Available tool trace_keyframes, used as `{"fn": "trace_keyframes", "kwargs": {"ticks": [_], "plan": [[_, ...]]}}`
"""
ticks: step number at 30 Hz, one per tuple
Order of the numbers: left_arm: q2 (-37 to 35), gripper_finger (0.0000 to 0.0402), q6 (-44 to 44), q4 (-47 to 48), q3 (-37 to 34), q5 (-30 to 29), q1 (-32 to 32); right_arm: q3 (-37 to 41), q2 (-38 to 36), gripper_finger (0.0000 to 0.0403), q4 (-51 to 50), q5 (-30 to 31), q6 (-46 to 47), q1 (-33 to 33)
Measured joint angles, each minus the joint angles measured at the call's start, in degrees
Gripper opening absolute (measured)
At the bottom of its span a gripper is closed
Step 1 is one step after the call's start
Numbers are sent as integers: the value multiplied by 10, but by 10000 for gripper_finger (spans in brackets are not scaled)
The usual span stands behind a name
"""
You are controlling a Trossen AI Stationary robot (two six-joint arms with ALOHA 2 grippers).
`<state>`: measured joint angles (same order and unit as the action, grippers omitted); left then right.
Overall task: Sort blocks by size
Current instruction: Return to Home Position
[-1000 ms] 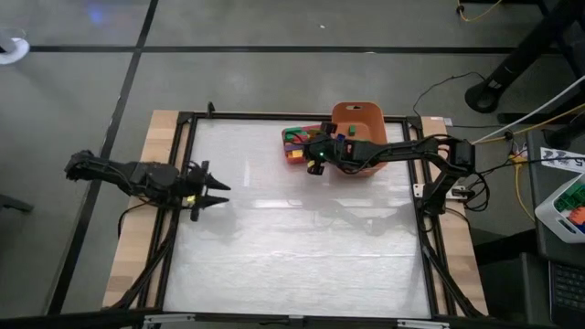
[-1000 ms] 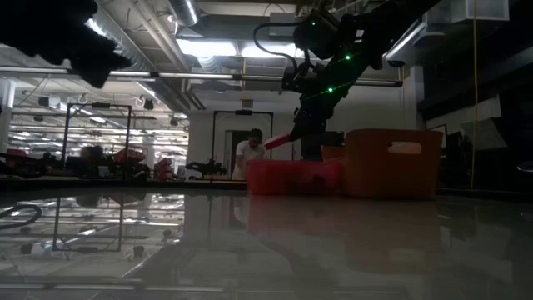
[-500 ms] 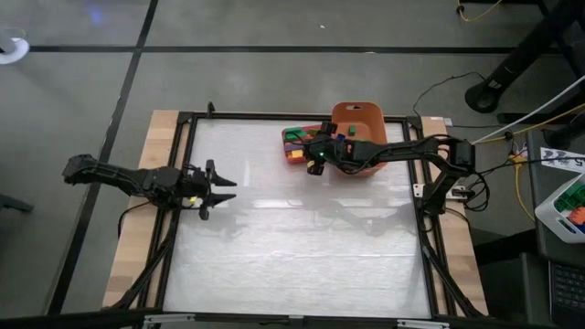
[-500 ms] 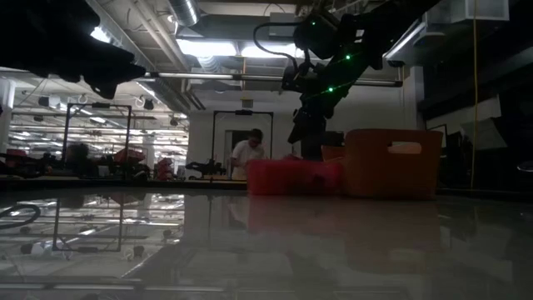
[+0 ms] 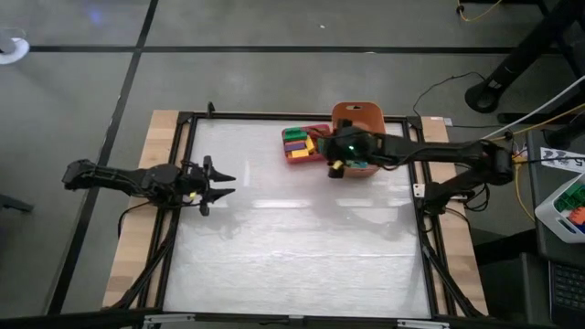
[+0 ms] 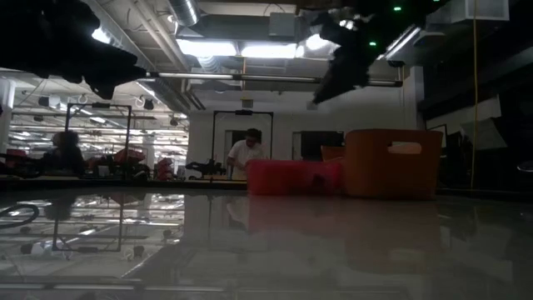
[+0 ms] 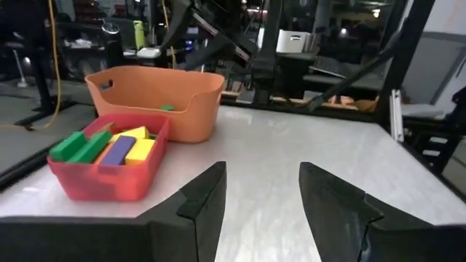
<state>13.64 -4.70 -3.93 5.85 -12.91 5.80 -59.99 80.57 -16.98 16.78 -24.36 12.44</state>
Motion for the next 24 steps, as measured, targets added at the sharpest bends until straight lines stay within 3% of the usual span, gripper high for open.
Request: {"fn": "trace_keyframes", "kwargs": {"ticks": [3, 12, 24], "plan": [[-24, 162, -23, 35, -2, 0, 0, 50, -52, 225, -1, 5, -2, -6], [-115, 162, -40, 26, -48, 2, 0, 192, -213, 225, 6, -19, 6, -38], [-124, 162, -13, 15, -53, 11, 0, 272, -408, 225, 30, -100, 5, -172]]}}
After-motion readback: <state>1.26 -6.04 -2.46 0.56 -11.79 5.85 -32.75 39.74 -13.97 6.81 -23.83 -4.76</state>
